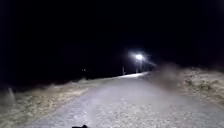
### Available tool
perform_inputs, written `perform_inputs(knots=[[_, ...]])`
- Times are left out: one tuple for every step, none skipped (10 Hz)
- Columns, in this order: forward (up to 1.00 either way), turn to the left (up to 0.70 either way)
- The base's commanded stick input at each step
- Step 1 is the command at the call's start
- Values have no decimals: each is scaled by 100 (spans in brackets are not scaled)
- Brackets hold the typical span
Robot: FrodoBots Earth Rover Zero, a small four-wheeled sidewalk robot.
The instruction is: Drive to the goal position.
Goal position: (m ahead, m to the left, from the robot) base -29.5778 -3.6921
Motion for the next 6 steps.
perform_inputs(knots=[[1,-81],[2,-65],[4,-20],[1,-78],[5,-10],[3,-44]])
